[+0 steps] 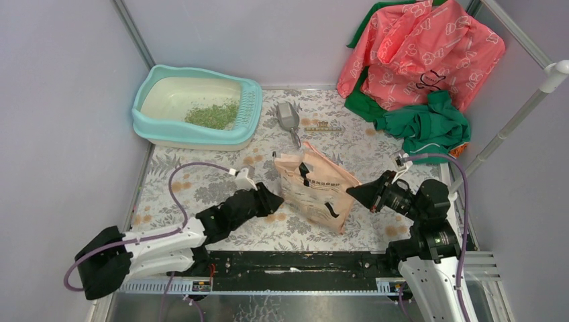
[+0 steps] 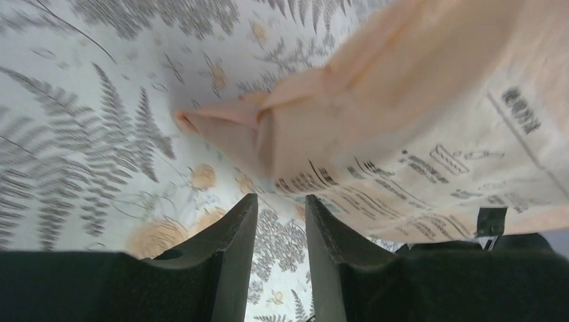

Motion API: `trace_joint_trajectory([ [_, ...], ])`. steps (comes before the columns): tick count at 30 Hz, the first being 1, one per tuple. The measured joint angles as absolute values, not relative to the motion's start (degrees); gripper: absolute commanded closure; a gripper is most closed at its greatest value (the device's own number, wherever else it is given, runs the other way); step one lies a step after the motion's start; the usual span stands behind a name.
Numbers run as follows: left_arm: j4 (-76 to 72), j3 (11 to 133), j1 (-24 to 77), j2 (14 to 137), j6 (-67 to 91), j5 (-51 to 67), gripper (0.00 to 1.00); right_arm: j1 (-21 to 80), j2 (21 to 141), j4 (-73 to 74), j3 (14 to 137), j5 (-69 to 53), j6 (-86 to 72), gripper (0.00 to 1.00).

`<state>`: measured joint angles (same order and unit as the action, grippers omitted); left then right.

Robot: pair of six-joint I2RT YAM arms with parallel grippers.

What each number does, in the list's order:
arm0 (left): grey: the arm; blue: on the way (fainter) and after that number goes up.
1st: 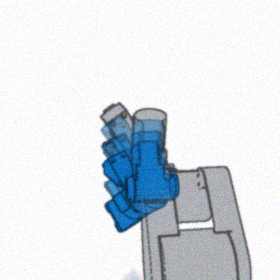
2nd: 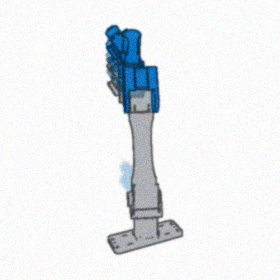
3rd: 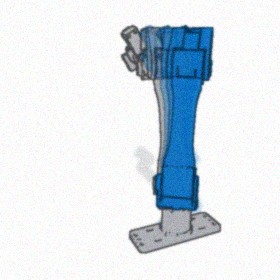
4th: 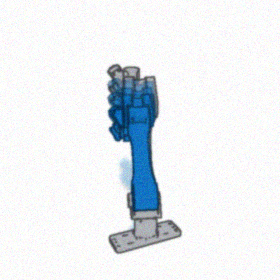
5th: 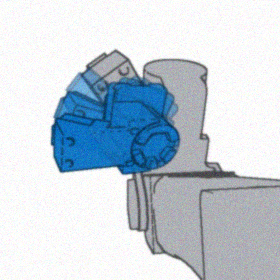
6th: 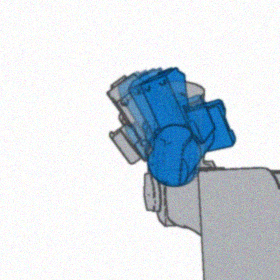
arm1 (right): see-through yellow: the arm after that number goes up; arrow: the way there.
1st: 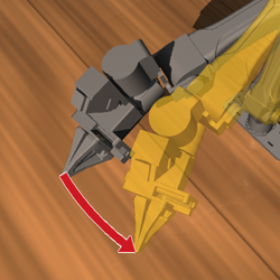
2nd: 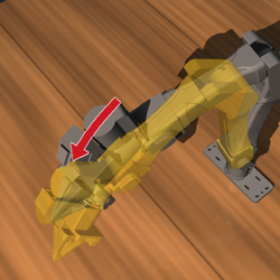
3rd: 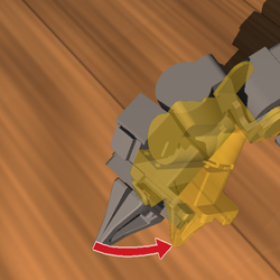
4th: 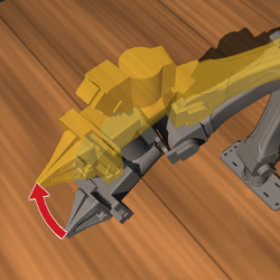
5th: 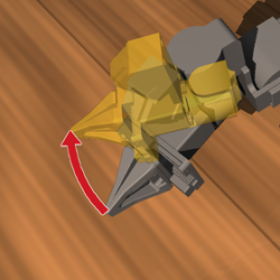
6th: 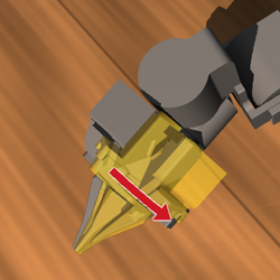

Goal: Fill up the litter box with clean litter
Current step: Adjust the cat litter bag at the center of the board.

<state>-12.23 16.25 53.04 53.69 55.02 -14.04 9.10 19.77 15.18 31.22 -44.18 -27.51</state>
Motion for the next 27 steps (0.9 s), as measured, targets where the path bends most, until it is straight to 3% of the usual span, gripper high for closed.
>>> trace_joint_trajectory([
  [5, -13.15, 19.49, 60.62, 62.17, 58.63, -19.18, 0.61, 9.10, 19.07, 15.25, 31.22, -45.21, -28.32, 1.00],
  [17, -25.98, 25.69, 61.47, 82.54, 59.59, -30.13, 0.62, 8.93, 15.16, 18.83, 31.27, -47.70, -28.80, 1.00],
  [27, -33.54, 33.26, 50.76, 89.71, 56.45, -30.65, 0.62, 8.95, 16.47, 13.04, 28.73, -49.30, -33.08, 1.00],
])
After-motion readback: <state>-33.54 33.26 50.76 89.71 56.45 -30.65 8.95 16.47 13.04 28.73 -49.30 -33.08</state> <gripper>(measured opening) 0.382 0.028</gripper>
